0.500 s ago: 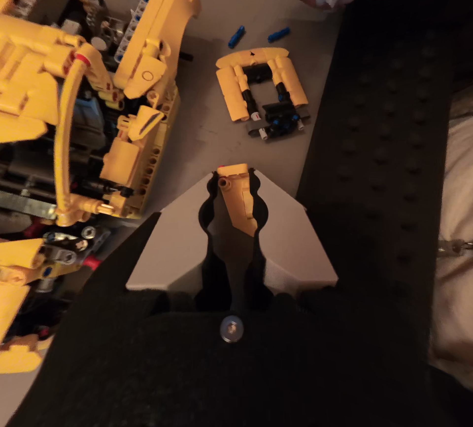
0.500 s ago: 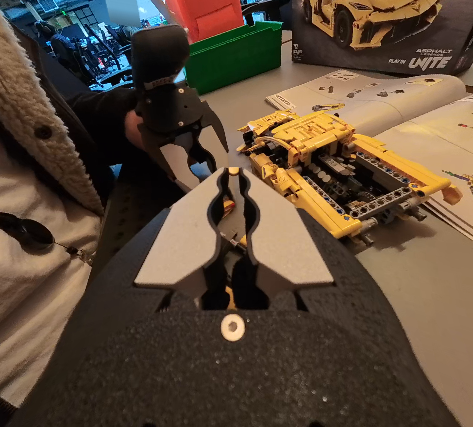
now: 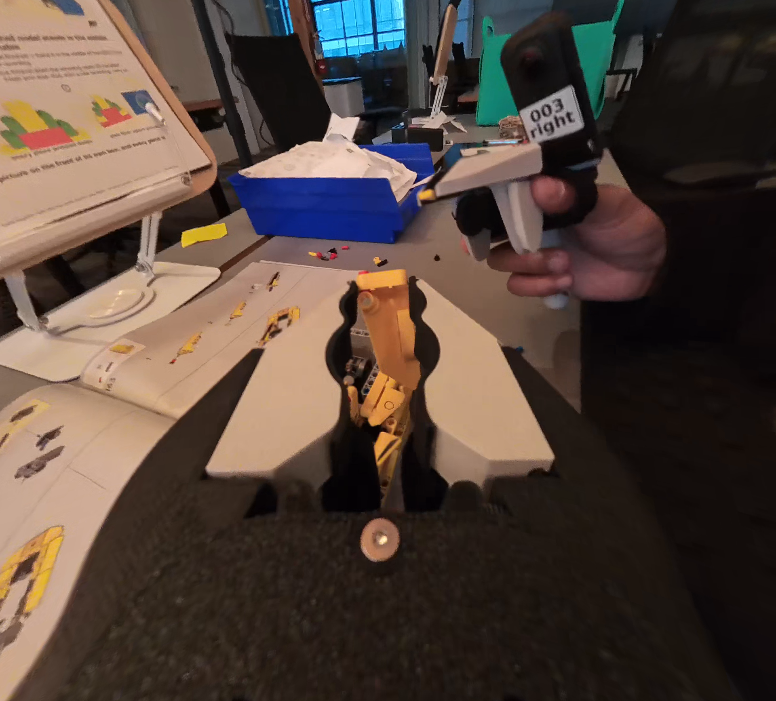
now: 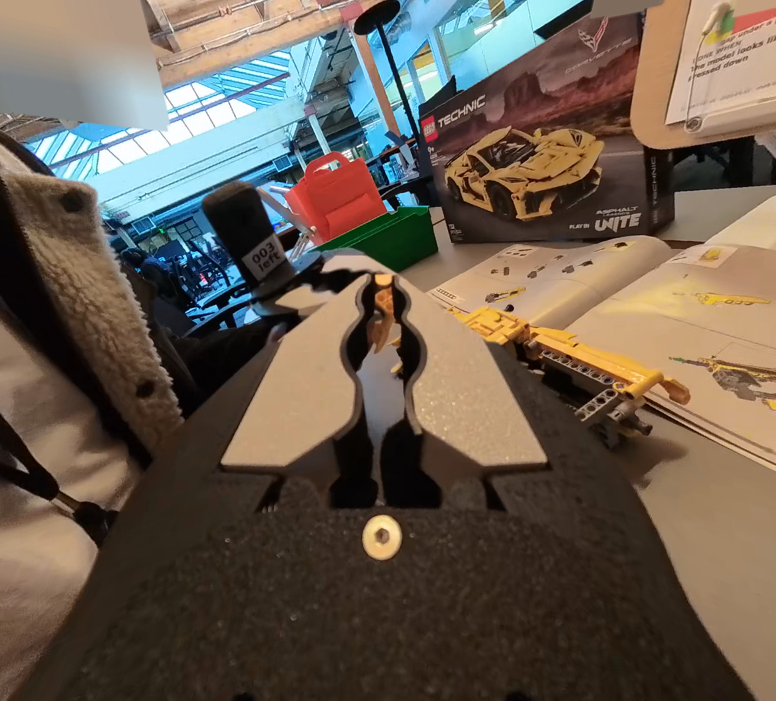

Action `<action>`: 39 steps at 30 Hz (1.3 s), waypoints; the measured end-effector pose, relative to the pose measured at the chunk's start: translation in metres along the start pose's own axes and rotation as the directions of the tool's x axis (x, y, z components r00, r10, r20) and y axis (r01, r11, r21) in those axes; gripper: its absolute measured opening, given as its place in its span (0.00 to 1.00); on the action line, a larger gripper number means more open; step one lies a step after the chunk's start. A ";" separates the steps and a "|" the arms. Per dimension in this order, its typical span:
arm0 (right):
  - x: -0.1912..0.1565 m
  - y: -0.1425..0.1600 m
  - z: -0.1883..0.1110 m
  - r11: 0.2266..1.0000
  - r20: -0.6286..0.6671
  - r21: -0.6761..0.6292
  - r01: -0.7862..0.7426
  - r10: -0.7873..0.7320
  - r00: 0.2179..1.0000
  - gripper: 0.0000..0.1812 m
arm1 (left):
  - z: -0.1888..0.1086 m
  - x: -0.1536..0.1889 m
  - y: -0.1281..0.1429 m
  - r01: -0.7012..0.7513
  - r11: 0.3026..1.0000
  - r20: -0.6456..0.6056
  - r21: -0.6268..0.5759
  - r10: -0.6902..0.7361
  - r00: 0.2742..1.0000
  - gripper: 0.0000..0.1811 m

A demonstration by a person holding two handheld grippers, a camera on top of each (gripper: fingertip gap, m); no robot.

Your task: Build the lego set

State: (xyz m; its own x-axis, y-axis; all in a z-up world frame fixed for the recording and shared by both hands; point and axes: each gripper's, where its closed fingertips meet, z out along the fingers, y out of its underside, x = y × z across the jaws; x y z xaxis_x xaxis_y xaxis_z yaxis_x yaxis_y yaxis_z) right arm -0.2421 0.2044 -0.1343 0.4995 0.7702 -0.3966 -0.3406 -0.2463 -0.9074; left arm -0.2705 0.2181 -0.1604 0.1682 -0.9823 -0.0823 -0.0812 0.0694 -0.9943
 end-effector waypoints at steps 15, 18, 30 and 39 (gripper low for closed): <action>-0.051 -0.001 0.009 0.999 0.384 -0.052 -0.008 0.028 0.923 0.04 | -0.044 0.054 -0.062 0.818 0.561 -0.801 -0.127 -0.544 0.249 0.13; -0.063 -0.003 0.012 0.998 0.466 -0.056 0.005 0.022 0.885 0.04 | -0.055 0.059 -0.069 0.831 0.527 -0.857 -0.177 -0.498 0.133 0.13; -0.093 0.006 0.022 0.991 0.620 -0.124 0.044 0.042 0.784 0.04 | -0.058 0.067 -0.065 0.814 0.526 -0.869 -0.247 -0.493 0.055 0.12; -0.093 0.010 0.020 0.985 0.631 -0.154 0.082 0.035 0.775 0.04 | -0.059 0.068 -0.062 0.806 0.525 -0.864 -0.272 -0.502 0.035 0.12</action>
State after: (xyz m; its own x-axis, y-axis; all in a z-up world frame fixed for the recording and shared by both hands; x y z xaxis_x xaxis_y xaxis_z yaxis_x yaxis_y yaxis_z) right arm -0.3081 0.1422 -0.1031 -0.1274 0.9596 -0.2510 -0.1717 -0.2706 -0.9473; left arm -0.3116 0.1367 -0.1005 -0.8023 -0.2199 0.5549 -0.1742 -0.8029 -0.5701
